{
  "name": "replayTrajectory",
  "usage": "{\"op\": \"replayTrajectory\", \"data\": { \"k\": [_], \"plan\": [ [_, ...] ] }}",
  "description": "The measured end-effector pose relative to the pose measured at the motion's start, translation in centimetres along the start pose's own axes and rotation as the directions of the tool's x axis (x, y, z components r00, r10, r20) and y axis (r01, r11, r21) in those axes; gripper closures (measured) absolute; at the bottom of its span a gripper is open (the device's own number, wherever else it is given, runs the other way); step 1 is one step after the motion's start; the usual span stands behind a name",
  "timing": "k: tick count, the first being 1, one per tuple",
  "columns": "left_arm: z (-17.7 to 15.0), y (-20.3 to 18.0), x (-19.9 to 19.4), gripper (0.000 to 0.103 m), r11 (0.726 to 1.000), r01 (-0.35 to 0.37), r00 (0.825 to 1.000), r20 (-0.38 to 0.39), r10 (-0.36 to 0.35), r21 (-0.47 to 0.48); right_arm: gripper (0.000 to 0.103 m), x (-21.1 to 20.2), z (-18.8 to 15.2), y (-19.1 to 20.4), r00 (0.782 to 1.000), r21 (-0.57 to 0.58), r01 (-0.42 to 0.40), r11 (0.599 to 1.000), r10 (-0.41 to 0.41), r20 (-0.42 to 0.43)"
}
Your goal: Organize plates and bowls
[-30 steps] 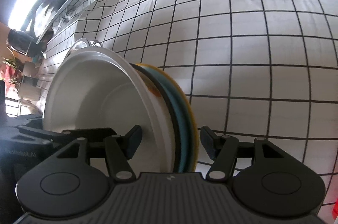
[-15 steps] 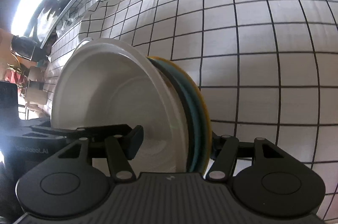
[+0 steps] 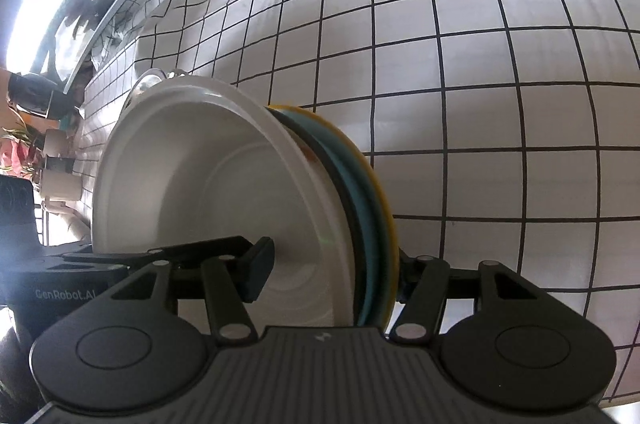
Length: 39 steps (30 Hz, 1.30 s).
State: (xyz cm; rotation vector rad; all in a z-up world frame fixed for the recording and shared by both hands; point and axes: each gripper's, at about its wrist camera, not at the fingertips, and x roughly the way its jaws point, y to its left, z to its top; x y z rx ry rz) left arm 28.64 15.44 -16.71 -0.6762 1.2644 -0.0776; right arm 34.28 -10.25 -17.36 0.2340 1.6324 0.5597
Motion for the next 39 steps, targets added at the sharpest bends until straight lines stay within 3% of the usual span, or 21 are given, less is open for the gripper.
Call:
{"op": "replayTrajectory", "data": {
  "k": [11,20,28,34,39],
  "plan": [
    [1.0,-0.3,-2.7,0.033,0.999,0.026,0.999,0.039,-0.026,-0.02,0.044,-2.0,1.1,1.9,1.0,-0.04,0.008,0.999,-0.008,0.013],
    [2.8,2.9,-9.9,0.033,0.998,0.029,0.99,0.14,-0.02,-0.061,0.044,-3.3,4.0,9.2,0.999,-0.164,-0.018,0.986,0.023,0.03],
    [5.2,10.6,-12.4,0.033,0.988,-0.023,0.989,0.139,0.044,-0.15,0.044,2.9,6.8,16.1,0.999,-0.218,-0.048,0.975,0.046,-0.016],
    [6.4,15.1,-10.6,0.033,0.981,-0.034,0.996,0.073,0.049,-0.193,0.044,8.2,7.6,17.9,0.996,-0.184,-0.032,0.982,0.016,-0.089],
    [6.7,16.7,-10.1,0.036,0.978,-0.012,0.998,0.059,0.025,-0.206,0.044,9.6,7.7,18.6,0.997,-0.209,0.014,0.978,-0.031,-0.075]
  ]
}}
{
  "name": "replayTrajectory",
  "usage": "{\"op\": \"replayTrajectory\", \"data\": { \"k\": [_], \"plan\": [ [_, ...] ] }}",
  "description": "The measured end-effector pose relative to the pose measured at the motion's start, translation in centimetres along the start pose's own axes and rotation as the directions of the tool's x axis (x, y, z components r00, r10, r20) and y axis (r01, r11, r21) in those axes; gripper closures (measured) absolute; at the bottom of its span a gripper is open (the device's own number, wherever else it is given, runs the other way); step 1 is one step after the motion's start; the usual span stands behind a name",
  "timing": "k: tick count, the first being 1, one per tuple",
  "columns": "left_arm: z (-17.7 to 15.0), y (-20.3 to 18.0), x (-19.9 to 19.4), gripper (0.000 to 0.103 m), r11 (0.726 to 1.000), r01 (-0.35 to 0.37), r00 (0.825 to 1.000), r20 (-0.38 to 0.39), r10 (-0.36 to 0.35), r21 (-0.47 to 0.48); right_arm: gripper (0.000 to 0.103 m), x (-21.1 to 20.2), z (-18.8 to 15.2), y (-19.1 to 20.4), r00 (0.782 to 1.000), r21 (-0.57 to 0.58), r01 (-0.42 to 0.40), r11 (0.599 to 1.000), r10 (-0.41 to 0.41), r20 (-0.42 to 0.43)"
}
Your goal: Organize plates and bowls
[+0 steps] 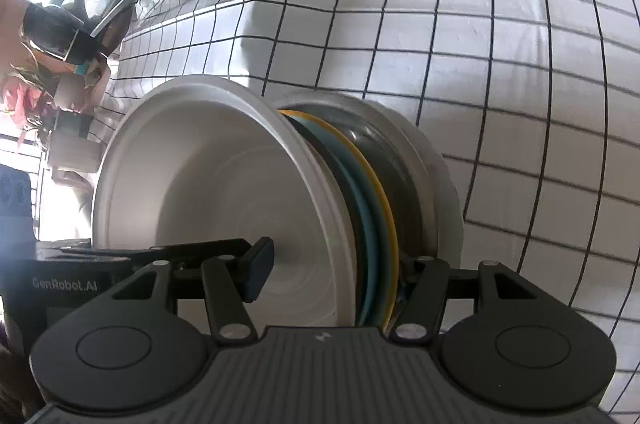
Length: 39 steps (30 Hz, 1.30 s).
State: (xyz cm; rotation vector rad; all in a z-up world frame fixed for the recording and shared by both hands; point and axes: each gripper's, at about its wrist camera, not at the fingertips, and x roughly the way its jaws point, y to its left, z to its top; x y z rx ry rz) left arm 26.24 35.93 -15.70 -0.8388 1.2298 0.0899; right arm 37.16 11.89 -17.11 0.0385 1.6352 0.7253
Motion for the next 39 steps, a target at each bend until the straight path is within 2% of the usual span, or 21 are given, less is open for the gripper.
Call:
{"op": "replayTrajectory", "data": {
  "k": [4,8,11,13,15,25,34,39],
  "plan": [
    [0.4,0.5,-0.3,0.041,1.0,0.008,1.0,0.006,-0.008,0.0,0.042,0.6,0.6,0.4,1.0,-0.01,0.028,1.0,-0.028,-0.006],
    [0.9,1.2,-0.2,0.051,1.0,0.026,0.999,-0.019,-0.026,0.0,0.042,0.8,1.5,0.0,0.999,0.031,0.016,0.999,-0.015,-0.041],
    [1.1,1.8,-0.3,0.052,0.999,0.036,0.999,-0.029,-0.036,-0.015,0.042,0.2,1.9,-0.3,0.999,0.067,0.008,0.998,-0.004,-0.052],
    [1.0,1.9,-0.5,0.057,1.0,0.031,0.999,-0.03,-0.031,-0.002,0.044,-0.7,1.9,0.2,0.998,0.031,0.06,0.998,-0.06,-0.023],
    [0.9,2.1,-0.5,0.059,0.999,0.034,0.999,-0.036,-0.034,0.007,0.044,-1.0,1.9,0.2,0.998,0.028,0.062,0.998,-0.062,-0.021],
    [0.9,1.1,-1.2,0.059,0.999,-0.015,0.999,-0.034,0.017,0.042,0.045,-1.6,0.9,-0.1,0.999,0.038,0.05,0.998,-0.05,-0.011],
    [0.8,0.4,-1.9,0.059,0.996,-0.047,0.999,-0.015,0.048,0.07,0.045,-3.0,0.2,0.1,0.998,0.023,0.048,0.999,-0.049,0.034],
    [1.3,0.3,-2.5,0.059,0.995,-0.072,0.997,0.015,0.071,0.07,0.045,-4.2,-0.2,1.0,0.996,-0.021,0.031,0.999,-0.029,0.086]
  ]
}}
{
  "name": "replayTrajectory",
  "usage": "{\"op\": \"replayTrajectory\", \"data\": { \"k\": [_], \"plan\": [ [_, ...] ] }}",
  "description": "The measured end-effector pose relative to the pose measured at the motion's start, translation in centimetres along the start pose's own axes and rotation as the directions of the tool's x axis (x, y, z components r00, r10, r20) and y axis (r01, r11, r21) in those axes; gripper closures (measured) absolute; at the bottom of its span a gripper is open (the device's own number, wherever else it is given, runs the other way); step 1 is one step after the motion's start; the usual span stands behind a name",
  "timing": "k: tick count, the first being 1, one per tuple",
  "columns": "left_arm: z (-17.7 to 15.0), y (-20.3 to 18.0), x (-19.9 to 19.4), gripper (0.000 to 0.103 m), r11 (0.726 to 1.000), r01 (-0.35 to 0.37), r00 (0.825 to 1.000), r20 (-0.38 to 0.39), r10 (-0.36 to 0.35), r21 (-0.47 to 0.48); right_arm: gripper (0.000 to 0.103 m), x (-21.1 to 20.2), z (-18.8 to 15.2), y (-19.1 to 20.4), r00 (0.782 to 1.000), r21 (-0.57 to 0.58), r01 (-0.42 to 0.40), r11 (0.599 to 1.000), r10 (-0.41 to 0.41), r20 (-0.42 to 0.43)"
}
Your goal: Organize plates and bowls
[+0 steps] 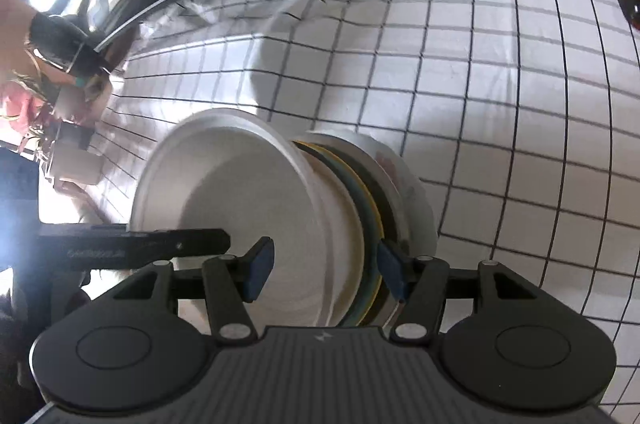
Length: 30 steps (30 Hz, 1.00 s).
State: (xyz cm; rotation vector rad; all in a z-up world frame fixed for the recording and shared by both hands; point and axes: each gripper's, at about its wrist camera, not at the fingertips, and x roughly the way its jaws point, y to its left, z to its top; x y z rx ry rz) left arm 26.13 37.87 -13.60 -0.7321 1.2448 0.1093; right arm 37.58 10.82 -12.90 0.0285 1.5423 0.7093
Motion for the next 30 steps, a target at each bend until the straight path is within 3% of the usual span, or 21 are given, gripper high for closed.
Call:
{"op": "replayTrajectory", "data": {
  "k": [5,9,14,21,30],
  "plan": [
    [0.3,0.4,-1.4,0.06,1.0,0.011,0.999,0.035,-0.01,-0.016,0.045,-0.5,-0.2,0.0,1.0,0.002,-0.015,1.0,0.015,0.005],
    [0.7,0.3,-2.5,0.066,0.996,0.085,0.995,0.058,-0.083,-0.029,0.044,-0.5,-0.2,0.0,0.999,0.021,-0.041,0.999,0.041,0.011],
    [0.7,0.2,-2.2,0.066,0.997,0.054,0.997,0.066,-0.05,-0.052,0.044,-1.0,0.1,0.5,0.998,0.017,-0.041,0.999,0.04,0.044],
    [0.4,0.4,-1.8,0.066,0.996,0.064,0.996,0.063,-0.06,-0.069,0.043,-1.5,0.0,0.5,0.996,0.003,-0.048,0.999,0.048,0.069],
    [0.9,-0.5,-3.1,0.068,0.991,0.121,0.99,0.086,-0.116,-0.055,0.044,-2.4,-0.2,0.5,0.994,-0.026,-0.01,1.0,0.013,0.111]
  ]
}}
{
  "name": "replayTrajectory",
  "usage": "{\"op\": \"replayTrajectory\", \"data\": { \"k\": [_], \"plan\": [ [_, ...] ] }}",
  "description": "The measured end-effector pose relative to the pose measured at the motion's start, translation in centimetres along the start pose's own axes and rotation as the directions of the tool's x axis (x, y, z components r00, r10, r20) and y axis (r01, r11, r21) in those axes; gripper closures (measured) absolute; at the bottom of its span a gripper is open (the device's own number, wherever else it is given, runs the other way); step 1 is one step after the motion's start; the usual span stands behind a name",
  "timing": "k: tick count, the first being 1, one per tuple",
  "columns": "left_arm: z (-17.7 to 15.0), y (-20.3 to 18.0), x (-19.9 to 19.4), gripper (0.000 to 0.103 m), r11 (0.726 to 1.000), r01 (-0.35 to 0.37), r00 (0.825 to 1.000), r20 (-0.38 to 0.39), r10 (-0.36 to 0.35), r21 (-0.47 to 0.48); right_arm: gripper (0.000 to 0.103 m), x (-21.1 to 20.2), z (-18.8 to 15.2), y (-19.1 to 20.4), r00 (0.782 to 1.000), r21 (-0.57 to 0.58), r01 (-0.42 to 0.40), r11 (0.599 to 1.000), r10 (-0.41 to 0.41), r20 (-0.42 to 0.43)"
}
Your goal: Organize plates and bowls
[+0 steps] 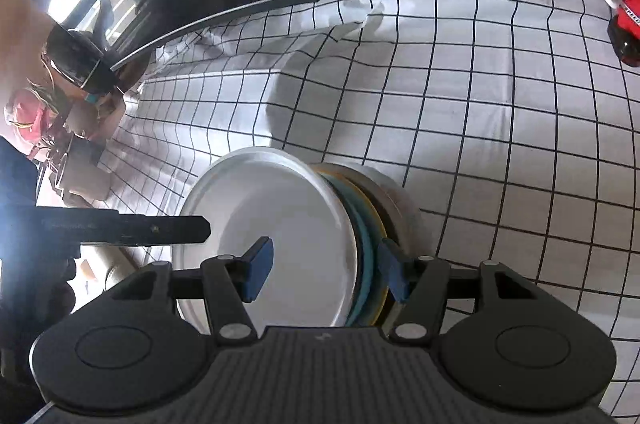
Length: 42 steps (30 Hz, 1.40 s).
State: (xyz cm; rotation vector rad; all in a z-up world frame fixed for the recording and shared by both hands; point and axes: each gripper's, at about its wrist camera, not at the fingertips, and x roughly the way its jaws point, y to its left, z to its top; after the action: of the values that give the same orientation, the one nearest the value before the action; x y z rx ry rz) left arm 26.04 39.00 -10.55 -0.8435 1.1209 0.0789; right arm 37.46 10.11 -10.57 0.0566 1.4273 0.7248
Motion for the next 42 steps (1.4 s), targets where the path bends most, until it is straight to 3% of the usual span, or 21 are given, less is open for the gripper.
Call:
{"op": "replayTrajectory", "data": {
  "k": [13,20,25,30,33,36,40,42],
  "plan": [
    [1.0,-0.1,-0.1,0.068,1.0,-0.01,1.0,0.025,0.01,-0.009,0.044,-0.8,0.9,0.8,0.997,-0.005,-0.049,0.999,0.049,0.06],
    [0.7,-0.1,0.4,0.069,1.0,-0.025,1.0,0.001,0.025,-0.01,0.044,-0.3,0.4,0.7,0.998,-0.012,-0.044,0.999,0.044,0.037],
    [0.7,-1.0,-0.8,0.069,0.995,-0.092,0.995,0.051,0.09,0.044,0.044,-1.0,0.3,0.0,0.997,-0.001,-0.037,0.999,0.037,0.067],
    [0.3,-2.2,-3.0,0.069,0.994,-0.096,0.988,0.126,0.088,0.059,0.044,-2.8,-0.5,-0.7,0.99,-0.024,0.011,1.0,-0.008,0.14],
    [-0.4,-4.7,-4.0,0.069,0.989,-0.101,0.978,0.191,0.08,0.104,0.044,-4.4,-1.6,-1.6,0.976,-0.025,0.062,0.998,-0.055,0.21],
    [-1.7,-8.1,-3.6,0.069,0.982,-0.061,0.976,0.218,0.02,0.18,0.044,-6.2,-3.3,-3.2,0.953,-0.005,0.117,0.993,-0.11,0.282],
    [-4.6,-13.9,0.3,0.069,0.952,0.026,0.986,0.148,-0.074,0.305,0.044,-9.1,-6.8,-6.2,0.913,0.037,0.209,0.977,-0.208,0.352],
    [-6.3,-16.6,3.2,0.069,0.935,0.057,0.992,0.082,-0.091,0.349,0.044,-11.1,-9.2,-8.0,0.87,0.05,0.293,0.955,-0.288,0.4]
  ]
}}
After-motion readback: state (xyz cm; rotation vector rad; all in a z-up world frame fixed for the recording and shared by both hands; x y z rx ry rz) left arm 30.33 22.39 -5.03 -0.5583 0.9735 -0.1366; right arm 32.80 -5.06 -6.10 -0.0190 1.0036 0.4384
